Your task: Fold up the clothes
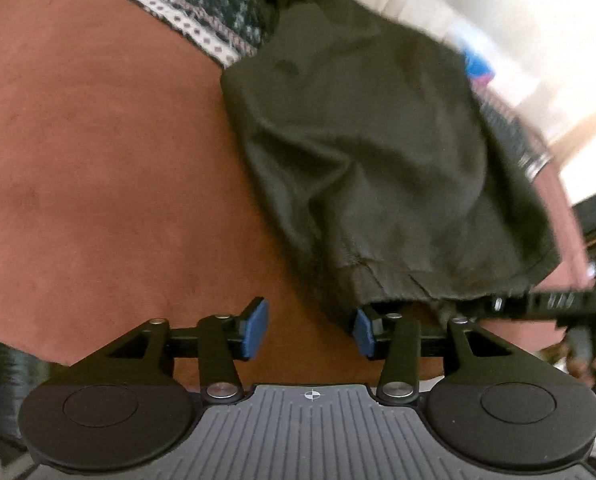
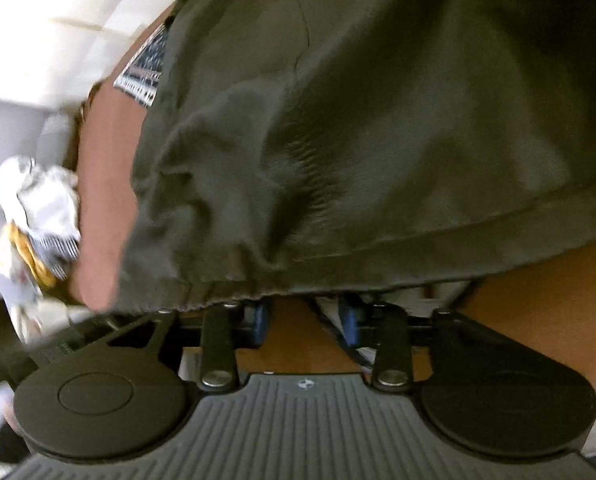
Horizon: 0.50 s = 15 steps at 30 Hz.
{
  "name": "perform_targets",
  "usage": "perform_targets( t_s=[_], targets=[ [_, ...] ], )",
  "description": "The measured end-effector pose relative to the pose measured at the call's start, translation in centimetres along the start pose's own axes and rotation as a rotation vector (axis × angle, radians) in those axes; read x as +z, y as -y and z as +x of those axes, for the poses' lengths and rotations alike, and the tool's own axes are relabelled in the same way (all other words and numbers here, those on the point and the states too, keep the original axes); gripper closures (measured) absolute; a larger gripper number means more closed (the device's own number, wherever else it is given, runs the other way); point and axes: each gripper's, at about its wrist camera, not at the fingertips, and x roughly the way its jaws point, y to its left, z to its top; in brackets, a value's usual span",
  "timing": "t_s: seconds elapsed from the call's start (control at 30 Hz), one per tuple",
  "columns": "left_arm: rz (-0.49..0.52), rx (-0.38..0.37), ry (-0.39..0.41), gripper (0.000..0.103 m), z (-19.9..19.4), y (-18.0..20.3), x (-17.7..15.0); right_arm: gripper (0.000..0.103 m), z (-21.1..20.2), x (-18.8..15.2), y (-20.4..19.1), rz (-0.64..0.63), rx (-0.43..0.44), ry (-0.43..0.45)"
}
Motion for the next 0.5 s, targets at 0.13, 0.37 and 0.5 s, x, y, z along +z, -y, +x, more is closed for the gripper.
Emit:
perform_targets(
  t_s=[0.13, 0.37, 0.5],
  targets=[
    [0.03, -0.035, 0.049, 0.041, -2.3, 0.1, 1.5, 0.062, -4.0, -0.8, 1.3, -0.032, -0.025, 0.046],
    [0.155, -0.065, 0.128, 0.042, -1.1, 4.1, 5.7, 0.062, -11.4, -1.8, 3.2, -0.057, -0.246, 0.317],
    [0.336, -0.124, 0.087, 0.041, 2.2, 10.8, 5.1, 0.062, -12.8, -1.7, 5.4, -0.052, -0.36, 0.356]
  ],
)
